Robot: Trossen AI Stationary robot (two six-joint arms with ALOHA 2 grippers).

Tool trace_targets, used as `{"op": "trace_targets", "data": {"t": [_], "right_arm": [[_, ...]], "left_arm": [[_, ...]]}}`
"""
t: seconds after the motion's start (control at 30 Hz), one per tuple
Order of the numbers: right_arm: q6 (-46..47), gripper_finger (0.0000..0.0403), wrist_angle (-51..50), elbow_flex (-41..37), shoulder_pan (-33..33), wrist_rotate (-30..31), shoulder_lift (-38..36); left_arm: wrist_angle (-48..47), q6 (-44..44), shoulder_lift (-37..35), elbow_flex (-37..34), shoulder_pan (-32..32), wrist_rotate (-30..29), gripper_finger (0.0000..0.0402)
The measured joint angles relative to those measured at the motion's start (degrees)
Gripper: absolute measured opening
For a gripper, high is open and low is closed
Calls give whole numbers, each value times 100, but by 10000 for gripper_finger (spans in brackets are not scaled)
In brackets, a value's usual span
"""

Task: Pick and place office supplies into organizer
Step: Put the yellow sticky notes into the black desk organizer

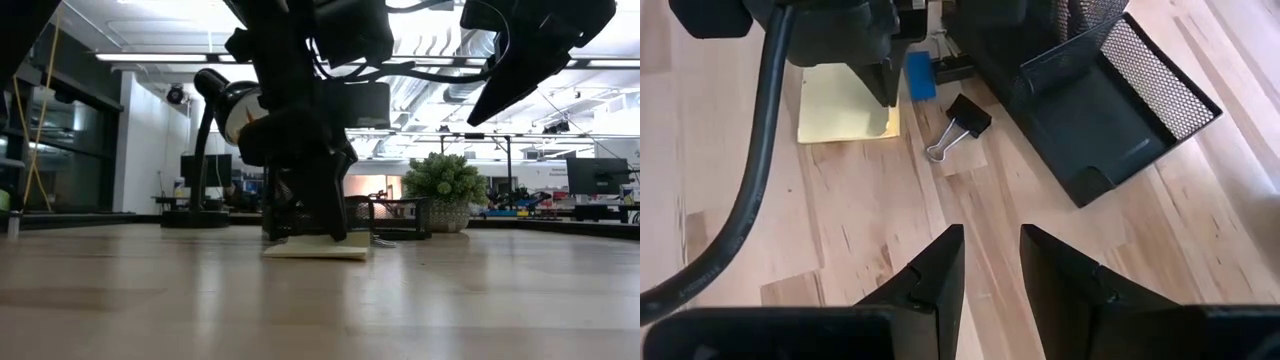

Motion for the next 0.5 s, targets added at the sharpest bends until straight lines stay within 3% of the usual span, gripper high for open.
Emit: {"op": "trace_targets", "data": {"t": [0.23,0.5], "right_arm": [[-2,98,-278,2,0,-3,-60],[98,98,-690,7,0,279,-709]], "left_arm": [[-328,4,-70,155,-2,287,1],[-622,436,-70,972,-2,102,0]]}}
